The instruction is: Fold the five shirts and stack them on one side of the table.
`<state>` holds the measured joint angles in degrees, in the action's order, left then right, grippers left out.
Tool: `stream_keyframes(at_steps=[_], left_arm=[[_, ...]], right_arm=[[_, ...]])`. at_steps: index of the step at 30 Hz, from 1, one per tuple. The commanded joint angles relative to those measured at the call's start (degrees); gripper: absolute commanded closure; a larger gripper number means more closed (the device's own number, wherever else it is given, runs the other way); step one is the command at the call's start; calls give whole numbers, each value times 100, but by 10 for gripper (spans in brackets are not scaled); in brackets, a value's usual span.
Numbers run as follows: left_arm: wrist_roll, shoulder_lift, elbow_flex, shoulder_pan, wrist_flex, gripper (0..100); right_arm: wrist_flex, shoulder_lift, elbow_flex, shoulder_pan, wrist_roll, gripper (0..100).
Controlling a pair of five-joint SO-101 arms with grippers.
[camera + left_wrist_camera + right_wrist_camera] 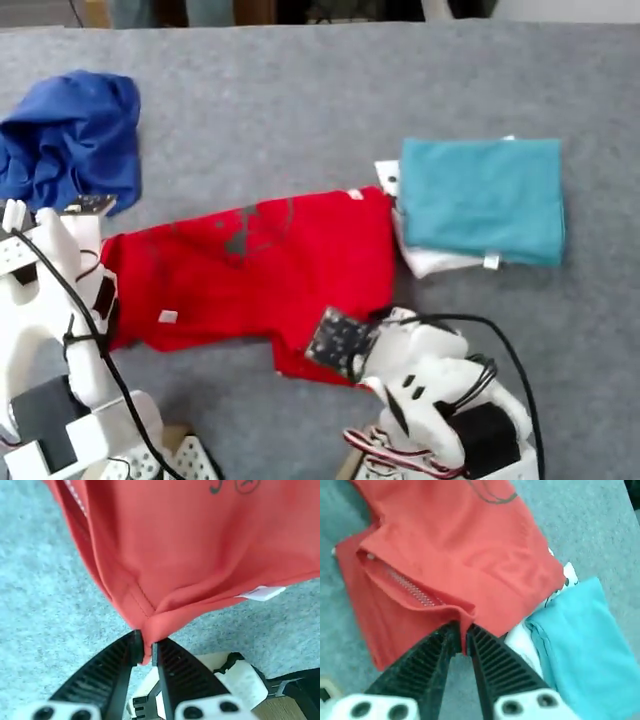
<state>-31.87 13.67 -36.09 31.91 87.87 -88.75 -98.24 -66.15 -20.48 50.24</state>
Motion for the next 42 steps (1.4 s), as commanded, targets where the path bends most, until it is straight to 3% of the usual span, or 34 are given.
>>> stream_keyframes(at_steps=[1,8,22,36,39,42], left_arm=[[-264,18,180,-22,79,971],[-747,18,198,-4,308,971],[-774,18,426,743,299,971],[-782,9,242,734,316,970],[-782,9,242,734,316,955],[-747,18,268,760,316,858]], right_arm=[[-105,40,31,-35,580,984],[-475,40,31,-35,1442,984],[-484,40,22,-35,1477,984],[-475,31,66,-44,1486,978],[-475,31,57,-35,1486,916],[-466,31,110,-35,1486,816]])
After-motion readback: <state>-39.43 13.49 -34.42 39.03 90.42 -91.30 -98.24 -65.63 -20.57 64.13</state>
